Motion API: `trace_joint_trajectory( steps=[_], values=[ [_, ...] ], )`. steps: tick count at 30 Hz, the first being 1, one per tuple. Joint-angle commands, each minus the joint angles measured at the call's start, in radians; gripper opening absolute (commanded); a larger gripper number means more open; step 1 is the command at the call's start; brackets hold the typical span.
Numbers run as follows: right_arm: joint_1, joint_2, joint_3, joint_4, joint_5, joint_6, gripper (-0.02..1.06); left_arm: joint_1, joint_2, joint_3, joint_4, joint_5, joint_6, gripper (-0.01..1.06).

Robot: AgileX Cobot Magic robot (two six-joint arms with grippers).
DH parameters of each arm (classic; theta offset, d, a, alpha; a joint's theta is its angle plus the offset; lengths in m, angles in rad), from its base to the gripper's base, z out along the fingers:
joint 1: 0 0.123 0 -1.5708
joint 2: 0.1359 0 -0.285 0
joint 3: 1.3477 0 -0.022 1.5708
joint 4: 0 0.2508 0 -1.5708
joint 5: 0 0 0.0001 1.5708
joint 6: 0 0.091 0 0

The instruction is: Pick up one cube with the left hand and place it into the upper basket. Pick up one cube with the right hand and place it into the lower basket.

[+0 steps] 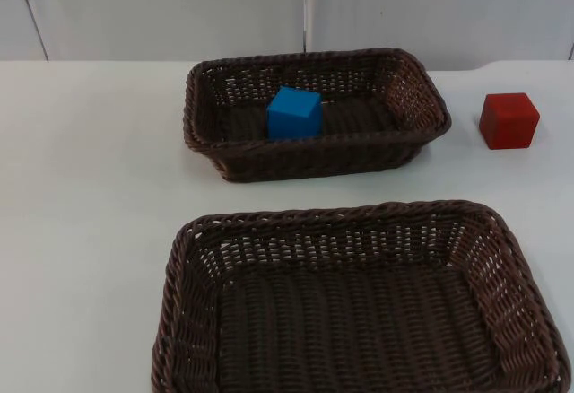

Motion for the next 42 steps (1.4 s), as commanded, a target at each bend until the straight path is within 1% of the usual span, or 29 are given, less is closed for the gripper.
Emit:
trace_joint_trajectory(
  steps=[1,4,5,10,11,12,15,24,26,27,32,37,42],
  values=[
    [-0.001,-0.004,0.002,0.000,-0.002,0.000,1.05,0.002,-0.056,0.054,0.007,-0.036,-0.005,0.77],
    [-0.001,-0.004,0.002,0.000,-0.002,0.000,1.05,0.002,-0.146,0.142,0.009,-0.059,-0.007,0.77],
    [-0.001,-0.004,0.002,0.000,-0.002,0.000,1.05,0.002,-0.146,0.142,0.009,-0.059,-0.007,0.77],
    [-0.001,-0.004,0.002,0.000,-0.002,0.000,1.05,0.002,-0.294,0.299,0.009,-0.087,-0.007,0.77],
    [-0.001,-0.004,0.002,0.000,-0.002,0.000,1.05,0.002,-0.294,0.299,0.009,-0.087,-0.007,0.77],
    [-0.001,-0.004,0.002,0.000,-0.002,0.000,1.05,0.002,-0.337,0.340,0.009,-0.091,-0.007,0.77],
    [-0.001,-0.004,0.002,0.000,-0.002,0.000,1.05,0.002,-0.419,0.404,0.009,-0.115,-0.007,0.77],
    [-0.001,-0.004,0.002,0.005,-0.002,-0.005,1.05,0.002,-0.573,0.508,0.009,-0.104,-0.007,0.77],
    [-0.001,-0.004,0.002,0.005,-0.002,-0.005,1.05,0.002,-0.630,0.567,0.009,-0.107,-0.007,0.77],
    [-0.001,-0.004,0.002,0.005,-0.002,-0.005,1.05,0.002,-0.630,0.567,0.009,-0.107,-0.007,0.77],
    [-0.001,-0.004,0.002,0.009,-0.002,-0.008,1.05,0.002,-0.719,0.635,0.011,-0.087,-0.007,0.77],
    [-0.001,-0.004,0.002,0.005,-0.002,-0.008,1.05,0.002,-0.775,0.666,0.029,-0.065,-0.007,0.77],
    [-0.001,-0.004,0.002,0.005,-0.002,-0.008,1.05,0.002,-0.787,0.666,0.032,-0.039,-0.007,0.77]
  ],
)
